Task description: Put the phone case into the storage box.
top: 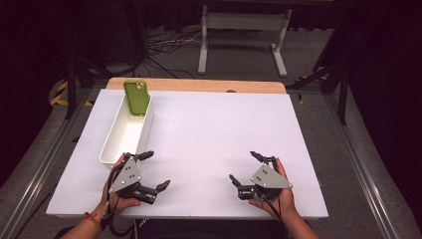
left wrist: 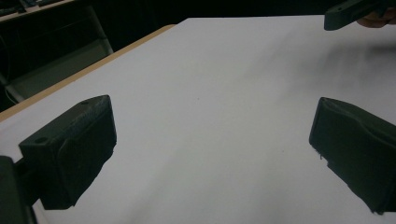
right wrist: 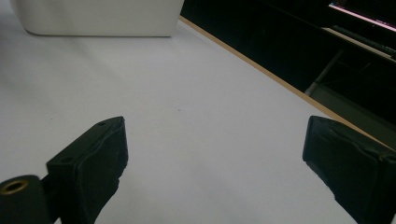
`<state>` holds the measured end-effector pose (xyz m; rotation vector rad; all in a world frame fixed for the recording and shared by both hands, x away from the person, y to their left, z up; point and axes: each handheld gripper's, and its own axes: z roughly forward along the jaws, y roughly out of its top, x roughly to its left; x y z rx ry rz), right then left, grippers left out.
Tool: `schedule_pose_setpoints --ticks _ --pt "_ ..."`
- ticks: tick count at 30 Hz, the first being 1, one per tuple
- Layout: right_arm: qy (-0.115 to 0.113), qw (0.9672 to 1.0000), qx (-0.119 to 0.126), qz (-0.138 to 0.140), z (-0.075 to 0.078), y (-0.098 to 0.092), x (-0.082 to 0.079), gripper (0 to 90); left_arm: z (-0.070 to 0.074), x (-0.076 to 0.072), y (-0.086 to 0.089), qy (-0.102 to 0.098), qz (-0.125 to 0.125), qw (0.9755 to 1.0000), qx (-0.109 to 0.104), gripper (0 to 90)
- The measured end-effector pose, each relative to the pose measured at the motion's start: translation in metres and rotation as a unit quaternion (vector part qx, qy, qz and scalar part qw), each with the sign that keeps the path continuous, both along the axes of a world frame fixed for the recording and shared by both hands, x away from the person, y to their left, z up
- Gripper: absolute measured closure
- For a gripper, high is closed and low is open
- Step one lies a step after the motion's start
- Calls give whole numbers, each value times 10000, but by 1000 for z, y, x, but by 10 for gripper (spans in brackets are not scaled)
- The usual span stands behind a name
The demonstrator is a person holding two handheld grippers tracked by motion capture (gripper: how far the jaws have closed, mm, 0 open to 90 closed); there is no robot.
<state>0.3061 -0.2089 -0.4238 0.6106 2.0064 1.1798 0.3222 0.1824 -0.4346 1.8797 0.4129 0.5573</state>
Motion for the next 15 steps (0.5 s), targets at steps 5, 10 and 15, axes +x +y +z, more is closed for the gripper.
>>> schedule_pose_setpoints --ticks 5,10,15 --pt "-7 10000 18 2 1 -1 0 84 0 0 1 33 -3 10000 -31 16" --pt "-13 10000 16 0 2 -1 1 86 -1 -1 0 9 -1 10000 25 16" --pt "-33 10000 0 22 2 0 1 86 0 -1 0 3 -8 10000 18 16"
